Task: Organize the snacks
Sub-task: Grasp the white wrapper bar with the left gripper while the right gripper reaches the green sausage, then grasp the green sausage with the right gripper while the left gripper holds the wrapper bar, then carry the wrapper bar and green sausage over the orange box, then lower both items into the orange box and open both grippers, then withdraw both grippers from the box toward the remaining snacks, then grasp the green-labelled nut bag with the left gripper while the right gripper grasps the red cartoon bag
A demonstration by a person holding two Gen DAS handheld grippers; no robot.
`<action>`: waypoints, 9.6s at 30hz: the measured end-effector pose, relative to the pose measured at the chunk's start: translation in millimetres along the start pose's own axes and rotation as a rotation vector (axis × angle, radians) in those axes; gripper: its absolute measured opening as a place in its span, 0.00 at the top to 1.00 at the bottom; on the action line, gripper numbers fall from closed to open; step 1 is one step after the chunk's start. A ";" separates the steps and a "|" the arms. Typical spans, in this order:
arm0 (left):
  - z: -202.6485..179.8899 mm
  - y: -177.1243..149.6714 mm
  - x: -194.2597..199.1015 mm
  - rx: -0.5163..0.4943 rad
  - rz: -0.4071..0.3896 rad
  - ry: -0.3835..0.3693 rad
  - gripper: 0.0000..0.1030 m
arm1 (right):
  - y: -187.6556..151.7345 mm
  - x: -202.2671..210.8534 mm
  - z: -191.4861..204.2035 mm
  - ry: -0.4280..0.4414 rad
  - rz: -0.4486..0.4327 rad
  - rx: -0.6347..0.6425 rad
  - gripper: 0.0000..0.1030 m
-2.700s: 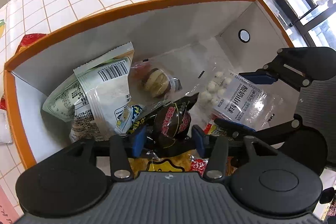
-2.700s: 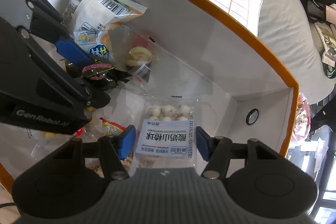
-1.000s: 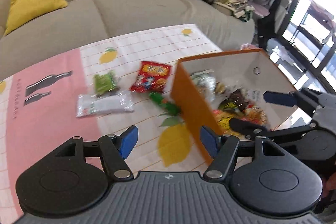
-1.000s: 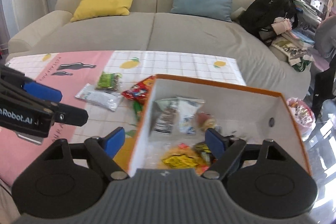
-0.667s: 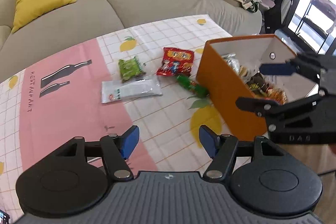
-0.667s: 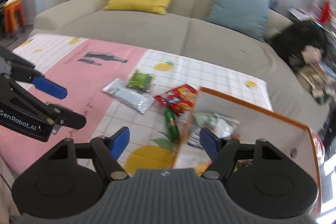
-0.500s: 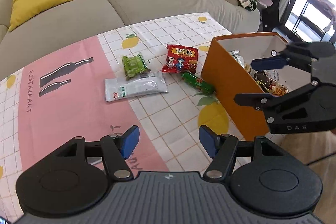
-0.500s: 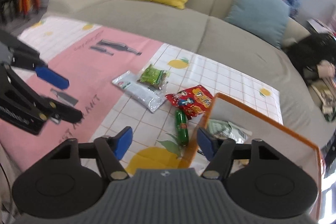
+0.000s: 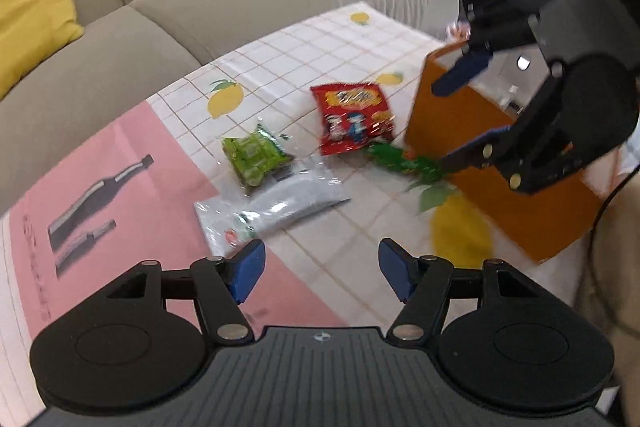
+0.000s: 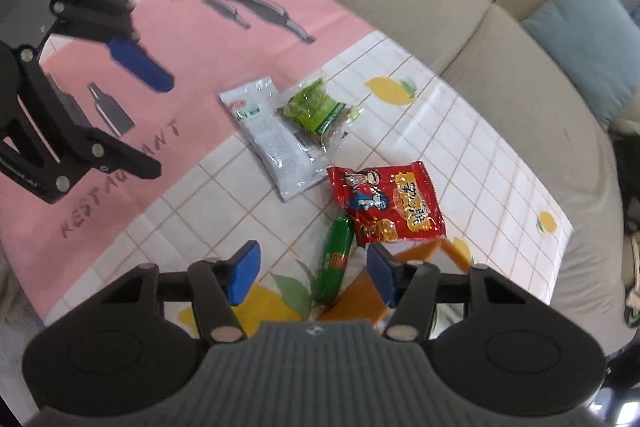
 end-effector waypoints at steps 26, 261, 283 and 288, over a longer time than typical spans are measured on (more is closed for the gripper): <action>59.0 33.9 -116.7 -0.287 0.166 -0.112 0.09 | 53.3 -121.3 -26.2 0.065 0.248 0.052 0.35; -109.6 26.7 57.3 0.314 -0.115 0.087 0.26 | -133.3 117.2 7.2 -0.270 -0.243 -0.796 0.23; 14.9 -13.6 30.9 0.374 -0.136 0.101 0.26 | -9.6 16.6 18.1 -0.184 -0.124 -0.561 0.23; 28.8 1.6 9.4 0.343 -0.130 0.083 0.26 | 7.7 -8.1 1.7 -0.162 -0.074 -0.529 0.23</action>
Point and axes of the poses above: each gripper's, at about its wrist camera, not at the fingertips, and x roughly against the way its jaws point, z to its left, y to its top, the point moved 3 cm from there along -x, roughly the way its jaws point, and after that the axes turned 5 degrees about -y, right-handed, at the moved point
